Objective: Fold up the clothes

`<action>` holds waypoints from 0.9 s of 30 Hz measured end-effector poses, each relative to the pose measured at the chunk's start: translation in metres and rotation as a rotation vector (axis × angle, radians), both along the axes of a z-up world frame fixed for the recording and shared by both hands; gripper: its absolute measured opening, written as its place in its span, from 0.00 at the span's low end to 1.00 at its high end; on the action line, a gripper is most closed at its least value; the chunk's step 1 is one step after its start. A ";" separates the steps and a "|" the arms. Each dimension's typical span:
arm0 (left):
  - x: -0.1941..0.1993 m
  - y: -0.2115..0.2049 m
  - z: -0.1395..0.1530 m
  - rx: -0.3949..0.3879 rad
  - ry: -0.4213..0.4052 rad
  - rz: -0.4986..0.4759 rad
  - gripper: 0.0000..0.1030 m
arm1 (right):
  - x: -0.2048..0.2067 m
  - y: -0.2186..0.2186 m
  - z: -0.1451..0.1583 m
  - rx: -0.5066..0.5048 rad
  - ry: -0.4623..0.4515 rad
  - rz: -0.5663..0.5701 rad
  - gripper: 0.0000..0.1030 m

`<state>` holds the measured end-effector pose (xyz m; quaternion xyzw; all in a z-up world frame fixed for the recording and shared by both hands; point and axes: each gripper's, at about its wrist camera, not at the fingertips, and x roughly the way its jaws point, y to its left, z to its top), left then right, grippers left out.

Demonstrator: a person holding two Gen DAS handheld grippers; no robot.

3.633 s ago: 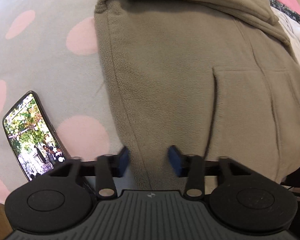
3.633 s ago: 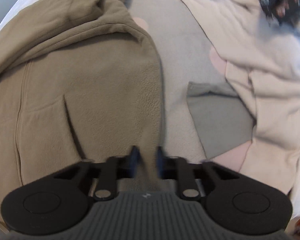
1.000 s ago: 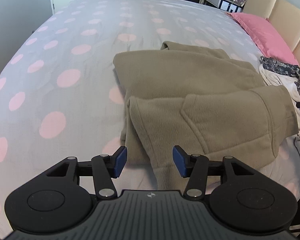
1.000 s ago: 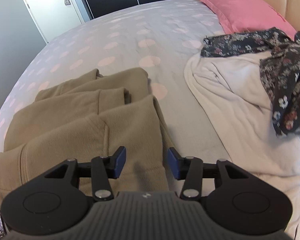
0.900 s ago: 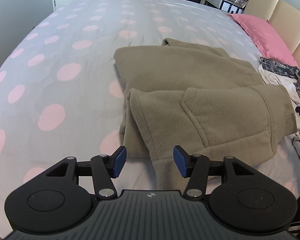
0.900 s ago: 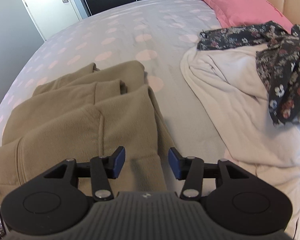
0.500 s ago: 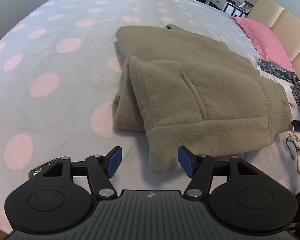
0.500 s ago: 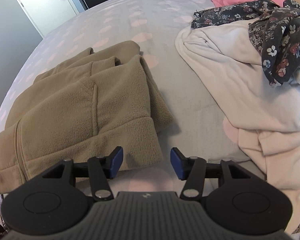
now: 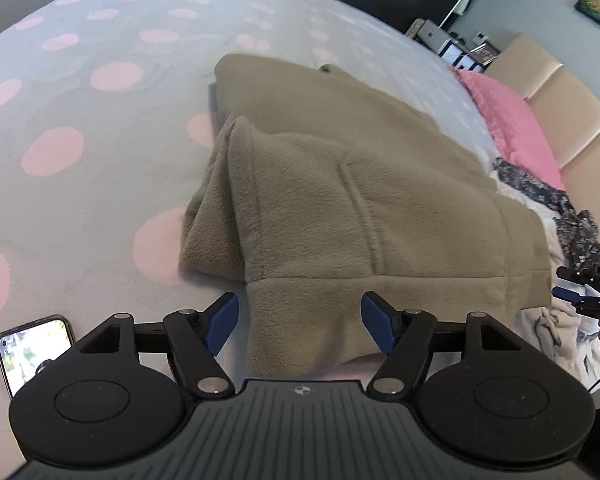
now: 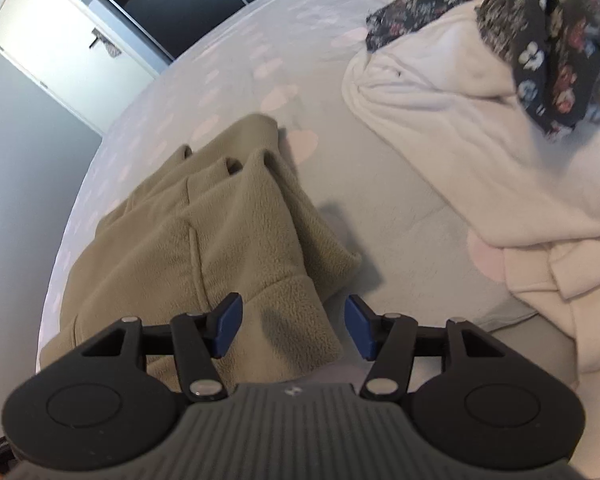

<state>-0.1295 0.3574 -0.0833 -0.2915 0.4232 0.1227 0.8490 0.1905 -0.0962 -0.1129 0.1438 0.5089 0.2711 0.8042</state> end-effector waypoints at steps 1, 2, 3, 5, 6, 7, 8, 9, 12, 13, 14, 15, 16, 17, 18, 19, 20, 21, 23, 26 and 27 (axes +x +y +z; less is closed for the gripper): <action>0.001 0.003 -0.004 -0.019 0.006 0.013 0.64 | 0.001 0.003 -0.004 -0.008 0.009 0.013 0.58; 0.001 0.006 -0.007 -0.045 0.004 0.029 0.64 | 0.001 0.007 -0.009 -0.026 0.011 0.023 0.58; 0.000 0.010 -0.009 -0.072 -0.005 0.047 0.64 | 0.000 0.008 -0.013 -0.040 0.015 0.032 0.58; -0.001 0.017 -0.008 -0.114 -0.031 0.079 0.64 | 0.001 0.009 -0.019 -0.048 0.029 0.039 0.57; -0.002 0.020 -0.006 -0.125 -0.048 0.092 0.64 | 0.001 0.008 -0.021 -0.045 0.038 0.039 0.56; -0.003 0.024 -0.004 -0.137 -0.066 0.105 0.64 | 0.002 0.008 -0.023 -0.042 0.046 0.039 0.52; -0.004 0.026 -0.002 -0.143 -0.085 0.114 0.64 | 0.003 0.007 -0.025 -0.038 0.054 0.037 0.51; -0.004 0.029 -0.001 -0.150 -0.097 0.122 0.64 | 0.003 0.007 -0.025 -0.031 0.059 0.032 0.51; 0.002 0.033 -0.009 -0.170 -0.076 0.130 0.64 | 0.005 0.008 -0.026 -0.022 0.072 0.023 0.51; 0.004 0.033 -0.014 -0.174 -0.060 0.127 0.65 | 0.006 0.009 -0.028 -0.025 0.073 0.023 0.51; 0.004 0.033 -0.020 -0.178 -0.047 0.126 0.65 | 0.007 0.010 -0.029 -0.029 0.076 0.023 0.52; 0.005 0.034 -0.026 -0.183 -0.034 0.125 0.65 | 0.008 0.011 -0.032 -0.034 0.079 0.021 0.52; 0.006 0.035 -0.032 -0.188 -0.021 0.124 0.65 | 0.009 0.011 -0.034 -0.039 0.085 0.018 0.53; 0.006 0.036 -0.037 -0.201 -0.006 0.125 0.65 | 0.009 0.010 -0.036 -0.044 0.091 0.014 0.53; 0.006 0.037 -0.042 -0.211 0.011 0.125 0.65 | 0.010 0.009 -0.038 -0.049 0.096 0.010 0.53; 0.006 0.037 -0.046 -0.210 0.029 0.122 0.66 | 0.010 0.009 -0.041 -0.052 0.101 0.008 0.54; 0.007 0.036 -0.051 -0.202 0.054 0.117 0.66 | 0.011 0.009 -0.044 -0.056 0.104 0.007 0.54; 0.008 0.033 -0.055 -0.192 0.073 0.108 0.66 | 0.011 0.009 -0.046 -0.059 0.102 0.008 0.54; 0.009 0.029 -0.058 -0.169 0.090 0.086 0.66 | 0.012 0.010 -0.050 -0.066 0.096 0.010 0.53; 0.012 0.022 -0.056 -0.136 0.074 0.054 0.60 | 0.011 0.013 -0.047 -0.069 0.044 0.031 0.43; 0.012 0.021 -0.055 -0.136 0.064 0.041 0.53 | 0.010 0.014 -0.045 -0.064 0.028 0.041 0.41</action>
